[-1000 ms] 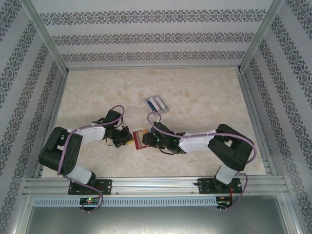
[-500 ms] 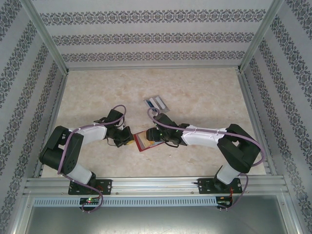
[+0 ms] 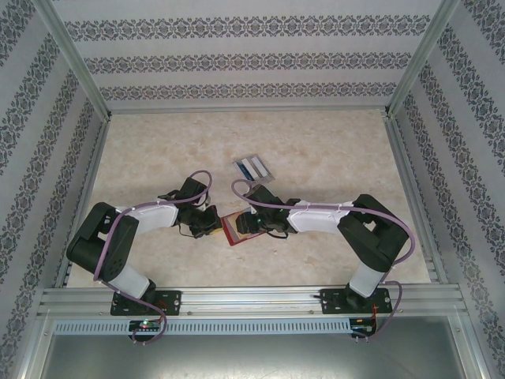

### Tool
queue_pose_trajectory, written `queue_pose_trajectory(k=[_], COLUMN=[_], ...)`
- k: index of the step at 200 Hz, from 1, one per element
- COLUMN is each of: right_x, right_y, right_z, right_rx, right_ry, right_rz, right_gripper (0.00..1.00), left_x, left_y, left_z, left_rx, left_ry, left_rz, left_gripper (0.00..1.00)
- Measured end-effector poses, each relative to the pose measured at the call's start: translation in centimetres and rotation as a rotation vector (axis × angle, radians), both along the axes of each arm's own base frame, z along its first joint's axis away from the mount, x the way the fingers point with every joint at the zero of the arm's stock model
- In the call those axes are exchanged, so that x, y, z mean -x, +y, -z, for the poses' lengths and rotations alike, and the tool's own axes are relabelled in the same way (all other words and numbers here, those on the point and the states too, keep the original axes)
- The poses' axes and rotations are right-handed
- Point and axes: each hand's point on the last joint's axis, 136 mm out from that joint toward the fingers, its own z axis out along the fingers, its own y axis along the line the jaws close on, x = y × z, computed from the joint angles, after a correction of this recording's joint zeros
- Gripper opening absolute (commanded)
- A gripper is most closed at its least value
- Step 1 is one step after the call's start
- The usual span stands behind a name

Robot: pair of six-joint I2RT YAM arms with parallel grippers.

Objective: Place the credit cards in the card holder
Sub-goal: Insert the credit card into the card slot.

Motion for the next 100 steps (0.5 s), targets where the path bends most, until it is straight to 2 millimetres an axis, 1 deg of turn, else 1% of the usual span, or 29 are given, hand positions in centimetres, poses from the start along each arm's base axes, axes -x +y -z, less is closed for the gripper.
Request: queue_pose_trajectory(k=[31, 72, 100], right_x=[0.4, 1.9, 2.4], right_y=[0.3, 1.7, 1.8], right_z=[-0.1, -0.5, -0.2], right_rx=[-0.006, 0.001, 0.015], right_ry=[0.006, 0.005, 0.016], right_rz=[-0.017, -0.068, -0.076], right_gripper=[0.43, 0.43, 0.42], left_x=[0.0, -0.1, -0.1], left_y=[-0.1, -0.3, -0.4], left_z=[0.0, 0.0, 0.0], left_rx=[0.002, 0.004, 0.005], left_ry=[0.004, 0.006, 0.006], left_rz=[0.003, 0.007, 0.009], left_gripper=[0.00, 0.00, 0.00])
